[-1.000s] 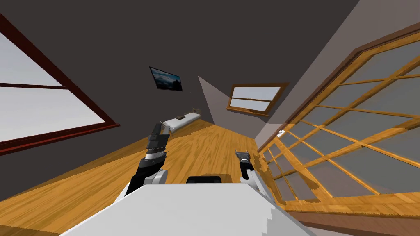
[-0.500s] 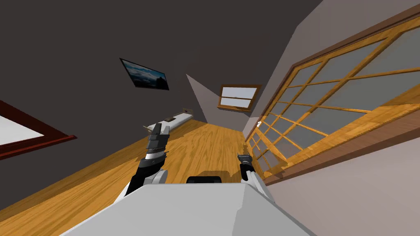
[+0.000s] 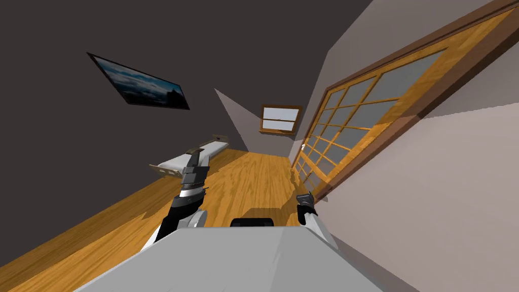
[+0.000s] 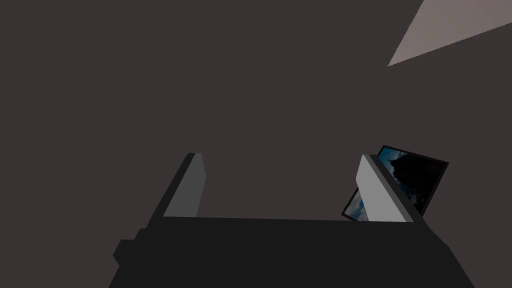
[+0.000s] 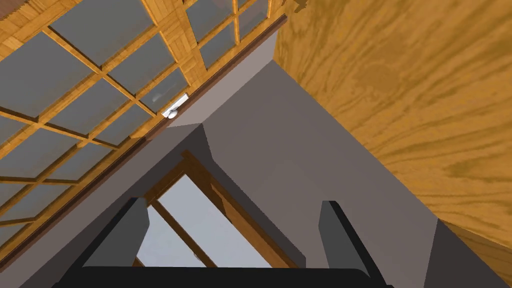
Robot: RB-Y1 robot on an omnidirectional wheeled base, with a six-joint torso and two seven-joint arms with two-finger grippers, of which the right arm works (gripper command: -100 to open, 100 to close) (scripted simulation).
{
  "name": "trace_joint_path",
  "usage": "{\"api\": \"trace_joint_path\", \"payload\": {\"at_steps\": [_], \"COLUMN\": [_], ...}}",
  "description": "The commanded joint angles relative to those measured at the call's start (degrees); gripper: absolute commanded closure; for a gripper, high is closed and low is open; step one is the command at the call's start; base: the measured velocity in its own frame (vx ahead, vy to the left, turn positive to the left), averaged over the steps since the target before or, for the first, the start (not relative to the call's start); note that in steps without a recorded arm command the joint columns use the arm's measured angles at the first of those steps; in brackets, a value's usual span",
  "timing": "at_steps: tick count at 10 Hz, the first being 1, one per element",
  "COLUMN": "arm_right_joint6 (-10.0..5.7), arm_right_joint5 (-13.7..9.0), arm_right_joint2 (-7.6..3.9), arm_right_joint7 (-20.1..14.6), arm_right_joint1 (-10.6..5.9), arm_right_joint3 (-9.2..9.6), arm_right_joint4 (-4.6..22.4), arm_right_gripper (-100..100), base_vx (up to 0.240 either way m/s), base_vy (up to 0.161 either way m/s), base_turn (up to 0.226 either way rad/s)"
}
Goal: Pull the door open
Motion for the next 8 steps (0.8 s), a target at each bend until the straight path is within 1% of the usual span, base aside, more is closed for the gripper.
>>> {"api": "trace_joint_path", "payload": {"at_steps": [1, 3, 5, 8], "arm_right_joint6": [1.14, 2.46, 3.78, 5.40], "arm_right_joint5": [2.1, 4.1, 6.2, 8.8], "arm_right_joint2": [0.28, 0.29, 0.29, 0.32], "arm_right_joint7": [1.8, 4.0, 6.1, 8.8], "arm_right_joint1": [-0.29, -0.44, -0.59, -0.78], "arm_right_joint3": [-0.15, -0.31, -0.48, -0.68], "arm_right_joint4": [1.2, 2.5, 3.7, 5.3], "arm_right_gripper": [-100, -100, -100, -100], "base_vx": [-0.118, -0.122, -0.134, -0.114], "base_vy": [0.060, 0.072, 0.047, 0.032], "base_turn": [-0.373, -0.365, -0.427, -0.246]}}
